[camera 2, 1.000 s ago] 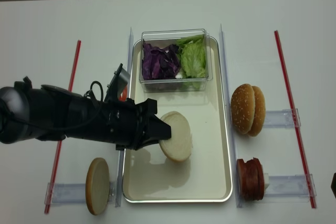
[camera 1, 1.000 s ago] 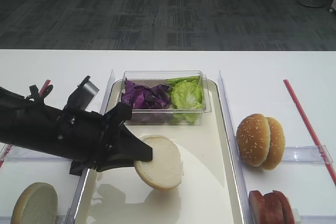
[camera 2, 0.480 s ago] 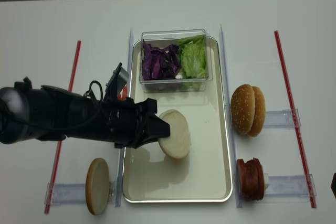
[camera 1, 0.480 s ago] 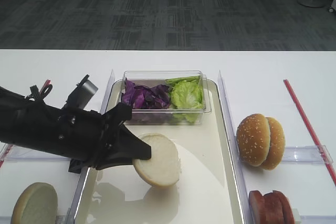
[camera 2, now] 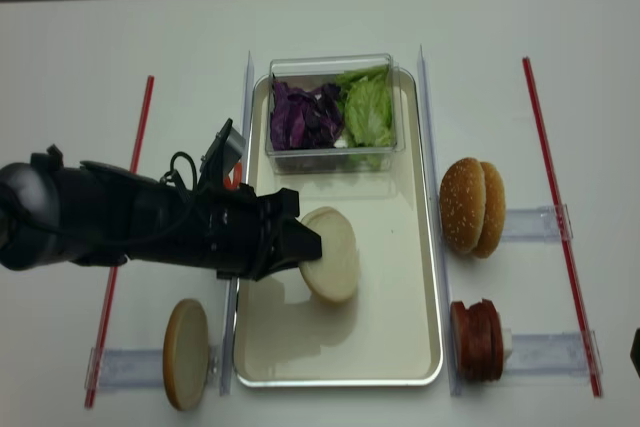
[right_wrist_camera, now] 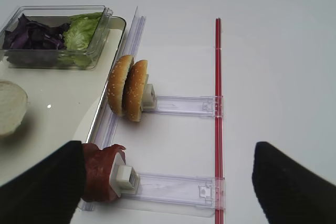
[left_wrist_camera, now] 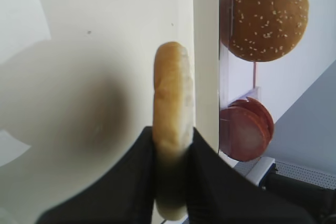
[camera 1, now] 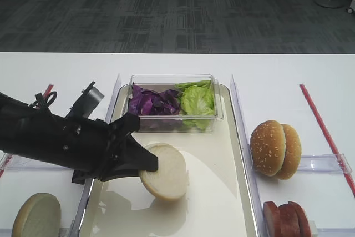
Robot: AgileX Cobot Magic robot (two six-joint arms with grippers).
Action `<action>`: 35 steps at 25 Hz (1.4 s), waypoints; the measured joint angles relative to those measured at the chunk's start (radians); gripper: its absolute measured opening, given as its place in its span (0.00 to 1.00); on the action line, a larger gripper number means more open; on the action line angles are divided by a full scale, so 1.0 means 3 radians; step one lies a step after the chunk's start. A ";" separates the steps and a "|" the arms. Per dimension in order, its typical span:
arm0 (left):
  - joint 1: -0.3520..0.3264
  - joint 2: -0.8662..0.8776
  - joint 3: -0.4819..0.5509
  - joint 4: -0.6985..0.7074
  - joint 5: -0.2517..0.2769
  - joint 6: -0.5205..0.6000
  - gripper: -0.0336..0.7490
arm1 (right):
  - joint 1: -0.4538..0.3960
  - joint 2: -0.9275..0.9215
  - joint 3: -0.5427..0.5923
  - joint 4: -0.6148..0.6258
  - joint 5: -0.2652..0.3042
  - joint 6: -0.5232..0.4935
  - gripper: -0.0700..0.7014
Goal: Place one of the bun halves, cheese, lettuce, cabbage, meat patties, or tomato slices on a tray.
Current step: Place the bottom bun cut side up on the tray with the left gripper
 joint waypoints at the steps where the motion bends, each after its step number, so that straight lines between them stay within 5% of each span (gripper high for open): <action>1: 0.0000 0.0045 0.0000 -0.0025 0.0000 0.0027 0.18 | 0.0000 0.0000 0.0000 0.0000 0.0000 0.0000 0.94; 13: 0.0000 0.0427 0.0000 -0.0283 0.0179 0.0464 0.19 | 0.0000 0.0000 0.0000 0.0000 0.0000 0.0000 0.94; 25: 0.0000 0.0427 -0.0007 -0.0269 0.0329 0.0541 0.60 | 0.0000 0.0000 0.0000 0.0000 0.0000 0.0000 0.94; 35: 0.0000 0.0427 -0.0007 -0.0053 0.0295 0.0408 0.65 | 0.0000 0.0000 0.0000 0.0000 0.0000 0.0000 0.94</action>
